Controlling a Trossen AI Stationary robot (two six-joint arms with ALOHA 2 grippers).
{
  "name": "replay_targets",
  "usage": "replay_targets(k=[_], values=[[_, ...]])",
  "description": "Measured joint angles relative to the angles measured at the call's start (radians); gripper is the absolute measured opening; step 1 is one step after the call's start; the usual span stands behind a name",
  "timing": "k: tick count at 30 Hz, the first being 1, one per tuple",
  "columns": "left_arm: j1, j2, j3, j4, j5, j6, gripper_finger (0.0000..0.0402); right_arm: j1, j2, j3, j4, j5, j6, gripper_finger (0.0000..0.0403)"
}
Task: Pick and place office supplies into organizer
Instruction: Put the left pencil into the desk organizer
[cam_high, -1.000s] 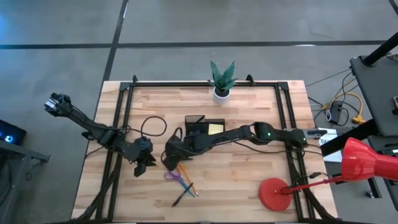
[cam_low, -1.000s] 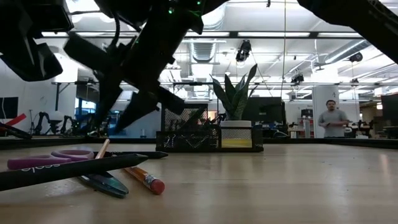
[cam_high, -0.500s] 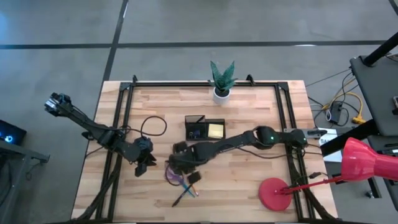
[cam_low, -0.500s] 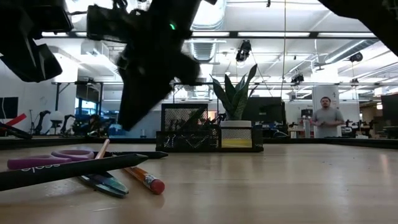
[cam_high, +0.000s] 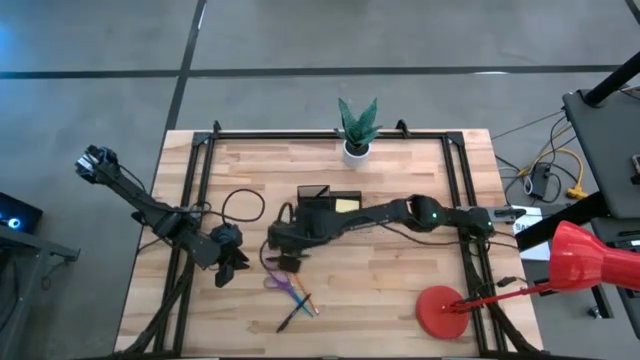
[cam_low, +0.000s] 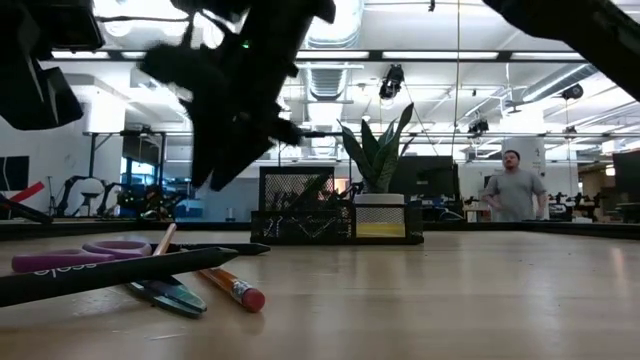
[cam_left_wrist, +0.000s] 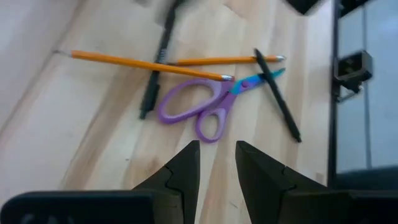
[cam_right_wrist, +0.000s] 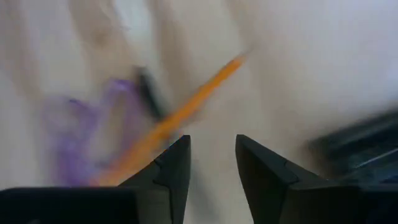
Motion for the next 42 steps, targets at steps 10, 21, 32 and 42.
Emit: replay_targets(k=[10,21,32,42], values=[[-0.048,0.007,0.0,-0.036,-0.235,0.231,0.0088,0.018,-0.062,-0.033,-0.047,-0.105,0.151,0.0118],[0.192,0.208,0.015,0.084,-0.008,1.151,0.0088,0.166,-0.244,-0.033,-0.487,0.107,0.127,0.0118],[0.302,0.461,0.13,0.084,0.102,1.494,0.0088,0.215,-0.254,-0.04,-0.491,0.12,0.282,0.0118],[0.334,0.566,0.199,0.1,0.095,1.612,0.0088,0.24,-0.254,-0.053,-0.481,0.123,0.355,0.0118]])
